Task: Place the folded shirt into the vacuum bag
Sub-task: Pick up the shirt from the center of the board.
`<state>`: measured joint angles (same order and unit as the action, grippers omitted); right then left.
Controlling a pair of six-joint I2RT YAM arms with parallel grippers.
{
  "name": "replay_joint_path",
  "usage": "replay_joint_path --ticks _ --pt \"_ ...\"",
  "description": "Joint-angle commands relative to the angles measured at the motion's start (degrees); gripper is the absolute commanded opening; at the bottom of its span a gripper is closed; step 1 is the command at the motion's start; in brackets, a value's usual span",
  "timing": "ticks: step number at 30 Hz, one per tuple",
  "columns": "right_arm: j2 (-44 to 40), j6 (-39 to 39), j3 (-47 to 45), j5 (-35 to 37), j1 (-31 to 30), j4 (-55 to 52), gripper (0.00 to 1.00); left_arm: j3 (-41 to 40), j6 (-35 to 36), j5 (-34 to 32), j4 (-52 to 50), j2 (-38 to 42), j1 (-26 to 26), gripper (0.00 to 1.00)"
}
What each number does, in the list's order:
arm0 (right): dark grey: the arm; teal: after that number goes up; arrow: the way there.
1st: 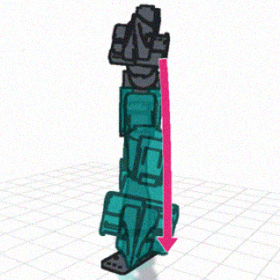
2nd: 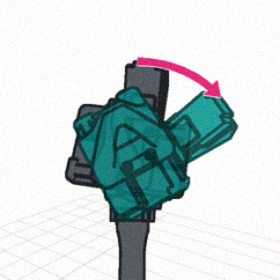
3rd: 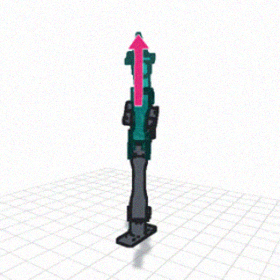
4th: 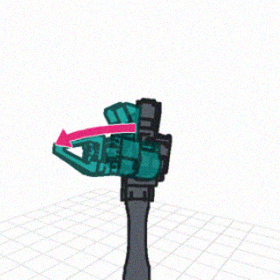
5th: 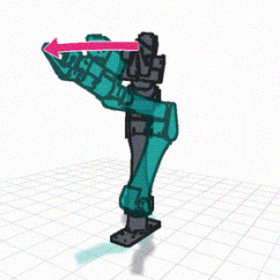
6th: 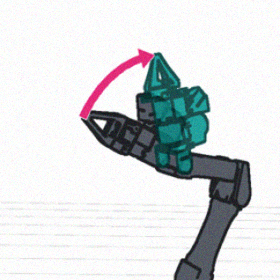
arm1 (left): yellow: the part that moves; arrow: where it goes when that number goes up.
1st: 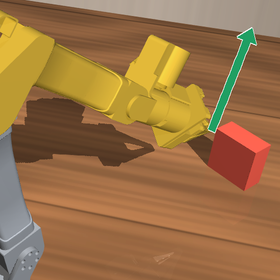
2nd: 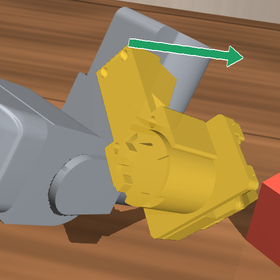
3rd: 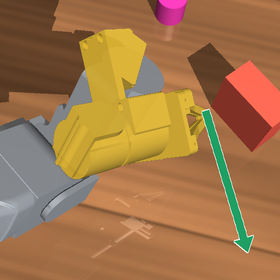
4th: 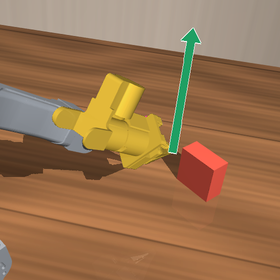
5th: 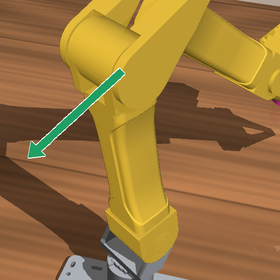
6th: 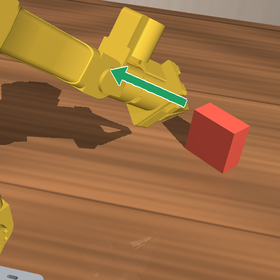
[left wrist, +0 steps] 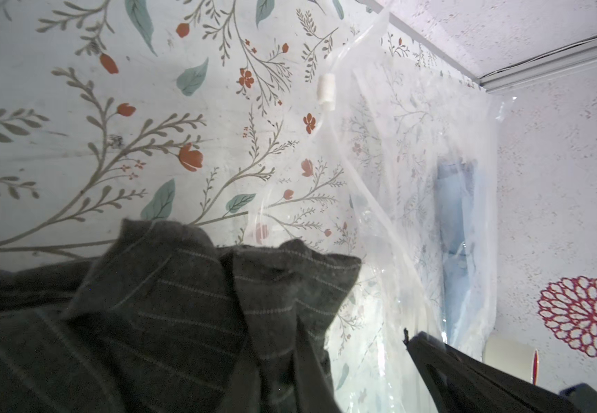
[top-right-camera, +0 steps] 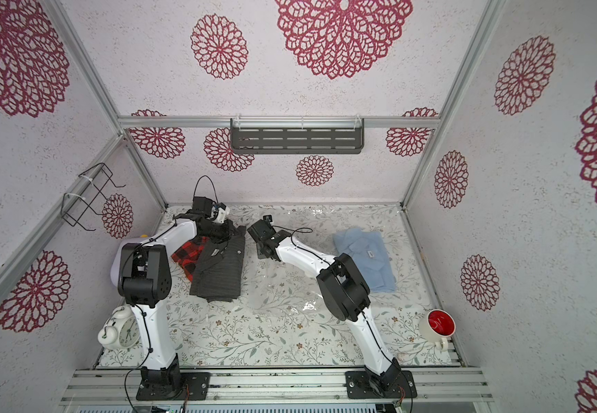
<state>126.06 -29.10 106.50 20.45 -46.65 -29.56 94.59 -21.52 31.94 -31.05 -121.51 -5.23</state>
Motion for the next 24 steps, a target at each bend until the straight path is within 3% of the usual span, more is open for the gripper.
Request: replay_joint_path --ticks 1,13,24 --pt "0.41 -0.47 1.51 -0.92 -0.88 -1.21 0.00 2.14 -1.56 4.64 3.02 -0.32 -0.31 0.00" --pt "0.16 -1.24 1.75 -1.55 -1.33 -1.11 0.00 2.56 -5.79 8.61 7.51 -3.40 -1.26 0.00" --pt "-1.43 -3.49 1.35 -2.86 -0.37 -0.61 0.00 -0.54 -7.54 7.86 10.77 -5.52 -2.85 0.00"
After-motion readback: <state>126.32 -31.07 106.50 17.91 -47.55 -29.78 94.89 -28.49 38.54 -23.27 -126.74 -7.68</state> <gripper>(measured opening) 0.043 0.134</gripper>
